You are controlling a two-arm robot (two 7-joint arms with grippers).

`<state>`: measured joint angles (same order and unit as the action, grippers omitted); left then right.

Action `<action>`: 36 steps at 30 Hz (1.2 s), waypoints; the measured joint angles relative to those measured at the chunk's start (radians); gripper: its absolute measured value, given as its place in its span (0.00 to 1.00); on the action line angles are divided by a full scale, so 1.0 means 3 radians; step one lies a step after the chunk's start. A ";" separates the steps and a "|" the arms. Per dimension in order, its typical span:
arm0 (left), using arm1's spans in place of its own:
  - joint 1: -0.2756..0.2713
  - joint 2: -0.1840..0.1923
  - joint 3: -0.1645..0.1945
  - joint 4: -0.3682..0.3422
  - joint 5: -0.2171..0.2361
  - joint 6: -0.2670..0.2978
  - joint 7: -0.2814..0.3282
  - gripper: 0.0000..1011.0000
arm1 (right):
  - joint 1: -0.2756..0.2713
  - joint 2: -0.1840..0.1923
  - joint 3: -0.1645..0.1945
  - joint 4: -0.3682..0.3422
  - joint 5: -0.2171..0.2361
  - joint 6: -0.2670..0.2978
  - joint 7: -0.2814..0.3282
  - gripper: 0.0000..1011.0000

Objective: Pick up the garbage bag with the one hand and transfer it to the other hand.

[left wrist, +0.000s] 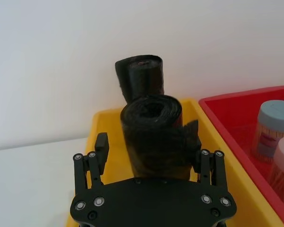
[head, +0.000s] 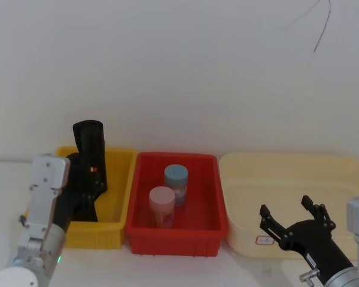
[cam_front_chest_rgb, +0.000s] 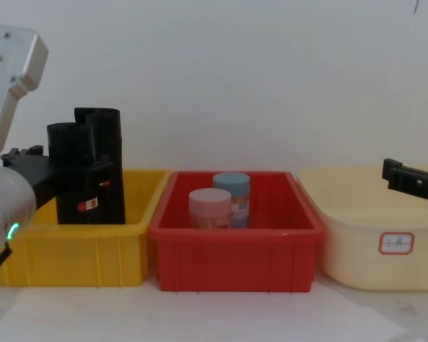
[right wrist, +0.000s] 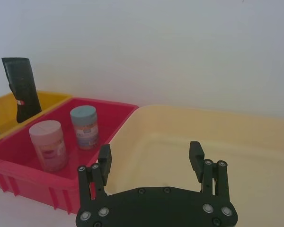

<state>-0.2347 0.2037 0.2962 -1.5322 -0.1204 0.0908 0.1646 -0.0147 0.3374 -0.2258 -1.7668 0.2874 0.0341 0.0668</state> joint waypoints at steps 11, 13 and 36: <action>-0.0168 -0.0073 -0.0001 0.0221 -0.0023 -0.0070 -0.0115 0.75 | 0.0000 0.0000 0.0000 0.0000 0.0000 0.0000 0.0000 0.99; -0.0189 -0.0083 -0.0007 0.0243 -0.0025 -0.0079 -0.0131 0.68 | 0.0000 0.0000 0.0000 0.0000 0.0000 0.0000 0.0000 0.99; -0.0351 -0.0131 0.0121 0.0053 -0.0033 -0.0042 -0.0503 0.43 | 0.0000 0.0000 0.0000 0.0000 0.0000 0.0000 0.0000 0.99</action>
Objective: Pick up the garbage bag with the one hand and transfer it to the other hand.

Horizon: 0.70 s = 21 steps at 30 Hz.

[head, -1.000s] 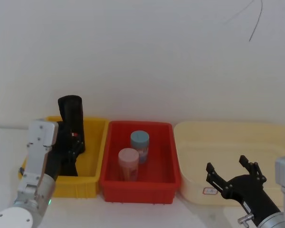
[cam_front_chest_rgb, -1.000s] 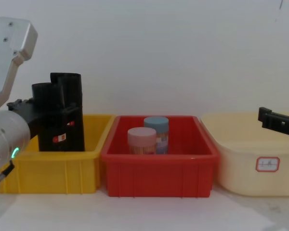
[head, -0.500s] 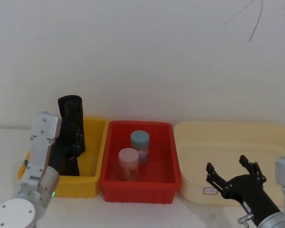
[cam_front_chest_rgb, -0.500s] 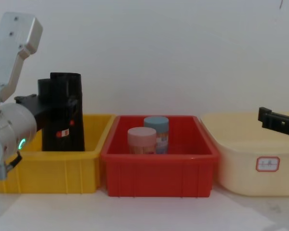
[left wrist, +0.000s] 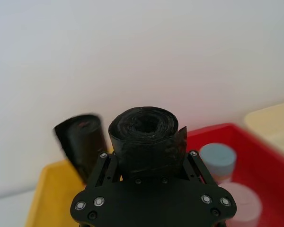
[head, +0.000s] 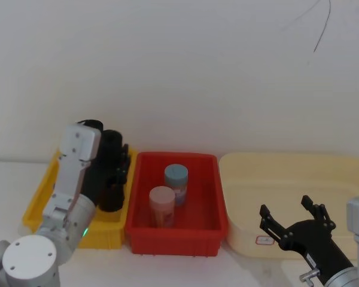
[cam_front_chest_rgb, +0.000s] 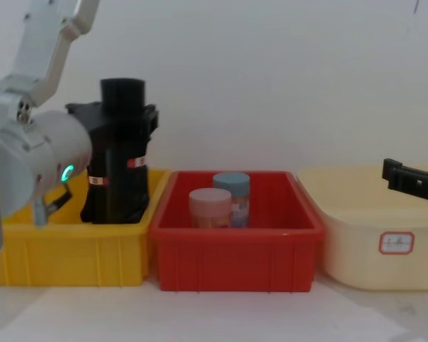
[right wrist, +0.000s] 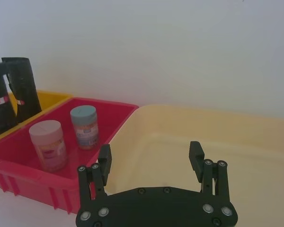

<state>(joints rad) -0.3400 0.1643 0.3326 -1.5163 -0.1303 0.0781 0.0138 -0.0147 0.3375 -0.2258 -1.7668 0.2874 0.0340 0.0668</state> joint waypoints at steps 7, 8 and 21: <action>-0.0057 -0.0027 0.0088 -0.0090 -0.0029 0.0001 -0.0193 0.43 | 0.0000 0.0000 0.0000 0.0000 0.0000 0.0000 0.0000 0.99; -0.0066 -0.0035 0.0105 -0.0104 -0.0035 0.0001 -0.0221 0.43 | 0.0000 0.0000 0.0000 0.0000 0.0000 0.0000 0.0000 0.99; -0.0192 -0.0128 0.0281 -0.0235 -0.0139 -0.0041 -0.0613 0.43 | 0.0000 0.0000 0.0000 0.0000 0.0000 0.0000 0.0000 0.99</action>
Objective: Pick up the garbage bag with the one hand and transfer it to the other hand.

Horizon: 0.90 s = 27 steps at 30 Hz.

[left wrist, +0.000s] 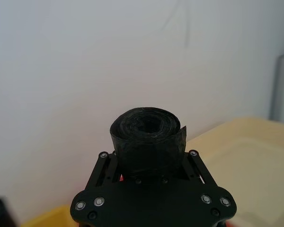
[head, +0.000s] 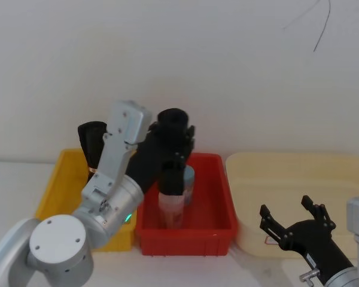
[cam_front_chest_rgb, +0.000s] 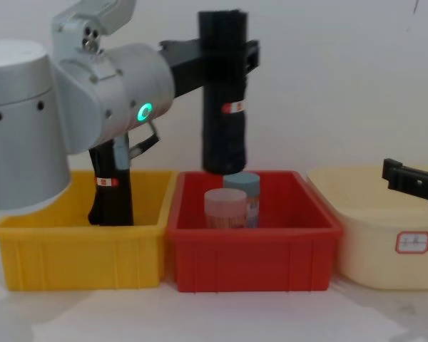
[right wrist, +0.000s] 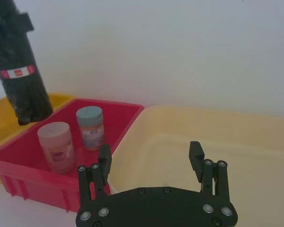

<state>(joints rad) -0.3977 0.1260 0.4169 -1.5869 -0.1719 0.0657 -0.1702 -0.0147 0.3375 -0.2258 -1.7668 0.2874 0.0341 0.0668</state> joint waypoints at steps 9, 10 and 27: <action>-0.0125 -0.0103 0.0136 -0.0017 -0.0119 -0.0067 -0.0285 0.43 | 0.0000 0.0000 0.0000 0.0000 0.0000 0.0000 0.0000 0.99; -0.0151 -0.0127 0.0161 -0.0003 -0.0148 -0.0084 -0.0338 0.43 | 0.0000 0.0000 0.0000 0.0000 0.0000 0.0000 0.0000 0.99; -0.0368 -0.0324 0.0346 0.0269 -0.0390 -0.0260 -0.0697 0.43 | 0.0000 0.0000 0.0000 0.0000 0.0000 0.0000 0.0000 0.99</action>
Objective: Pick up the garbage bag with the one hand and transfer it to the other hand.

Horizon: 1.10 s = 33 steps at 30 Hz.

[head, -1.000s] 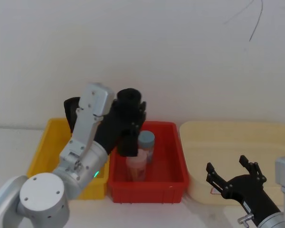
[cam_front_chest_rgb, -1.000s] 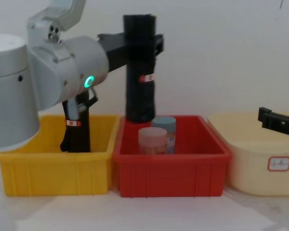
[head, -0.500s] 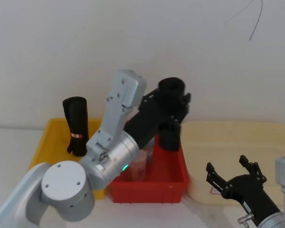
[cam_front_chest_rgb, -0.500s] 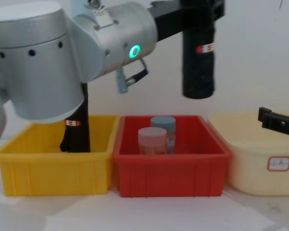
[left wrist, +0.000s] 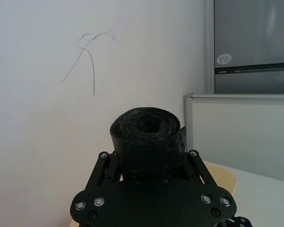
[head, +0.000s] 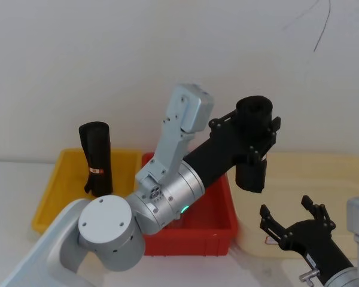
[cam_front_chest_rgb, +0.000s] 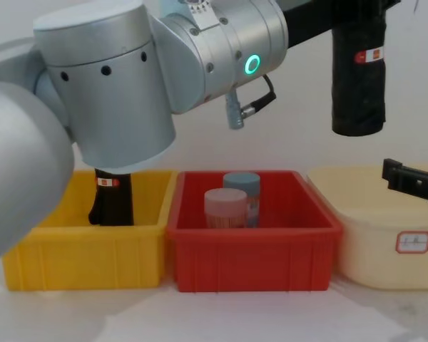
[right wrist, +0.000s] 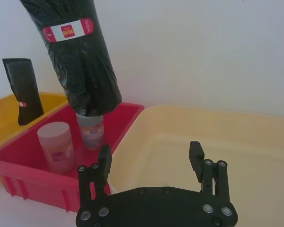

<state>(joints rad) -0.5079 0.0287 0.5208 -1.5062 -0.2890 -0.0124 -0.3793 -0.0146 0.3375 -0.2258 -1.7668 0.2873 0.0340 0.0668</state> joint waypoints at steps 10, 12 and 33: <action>0.0046 0.0004 -0.0035 -0.0007 0.0019 -0.0033 0.0140 0.43 | 0.0000 0.0000 0.0000 0.0000 0.0000 0.0000 0.0000 0.99; 0.0058 0.0010 -0.0050 -0.0015 0.0028 -0.0038 0.0169 0.43 | 0.0000 0.0000 0.0000 0.0000 0.0000 0.0000 0.0000 0.99; 0.0141 0.0046 -0.0154 -0.0064 0.0083 -0.0062 0.0330 0.43 | 0.0108 0.0081 -0.0014 -0.0061 -0.0022 -0.0187 0.0271 0.99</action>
<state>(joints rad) -0.4656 0.0425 0.4745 -1.5254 -0.2642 -0.0310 -0.2804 0.0178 0.3616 -0.2301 -1.7852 0.2808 -0.0222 0.1481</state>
